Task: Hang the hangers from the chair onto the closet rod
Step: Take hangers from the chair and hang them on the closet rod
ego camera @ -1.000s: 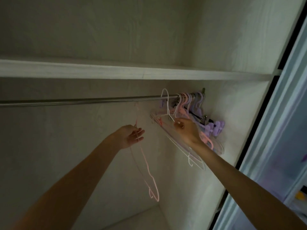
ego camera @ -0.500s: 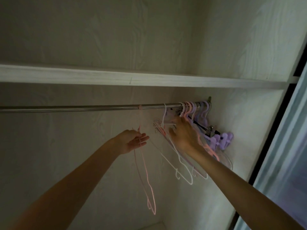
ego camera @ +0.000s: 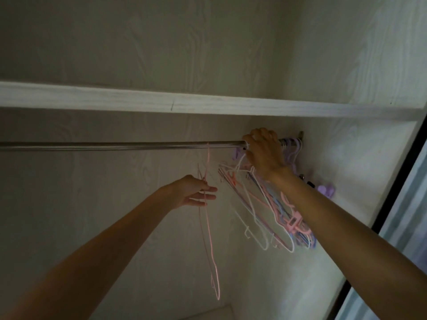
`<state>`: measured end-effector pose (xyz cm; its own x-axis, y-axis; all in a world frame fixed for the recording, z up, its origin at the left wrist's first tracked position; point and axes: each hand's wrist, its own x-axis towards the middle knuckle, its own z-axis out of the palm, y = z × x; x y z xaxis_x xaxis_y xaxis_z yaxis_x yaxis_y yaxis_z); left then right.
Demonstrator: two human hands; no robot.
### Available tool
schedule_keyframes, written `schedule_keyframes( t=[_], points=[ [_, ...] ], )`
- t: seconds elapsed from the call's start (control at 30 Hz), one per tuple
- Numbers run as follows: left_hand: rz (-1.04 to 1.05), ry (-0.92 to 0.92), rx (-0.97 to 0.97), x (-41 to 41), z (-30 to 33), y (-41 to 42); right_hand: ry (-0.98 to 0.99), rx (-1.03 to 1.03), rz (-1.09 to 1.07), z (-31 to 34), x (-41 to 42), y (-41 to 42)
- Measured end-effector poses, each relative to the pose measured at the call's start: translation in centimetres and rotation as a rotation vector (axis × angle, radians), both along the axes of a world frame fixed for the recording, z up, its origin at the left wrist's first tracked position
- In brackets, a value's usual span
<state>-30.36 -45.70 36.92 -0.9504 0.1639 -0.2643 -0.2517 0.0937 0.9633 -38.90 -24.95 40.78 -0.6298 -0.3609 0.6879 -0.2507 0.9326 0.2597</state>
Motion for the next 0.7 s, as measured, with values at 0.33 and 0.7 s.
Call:
schedule_keyframes(
  t=[0.33, 0.7],
  points=[
    [-0.027, 0.033, -0.112, 0.3, 0.0, 1.6, -0.43, -0.469, 0.181, -0.7, 4.6, -1.7],
    [0.077, 0.196, -0.148, 0.1, 0.1, 4.3, -0.827, -0.629, 0.321, -2.5, 5.8, -5.5]
  ],
)
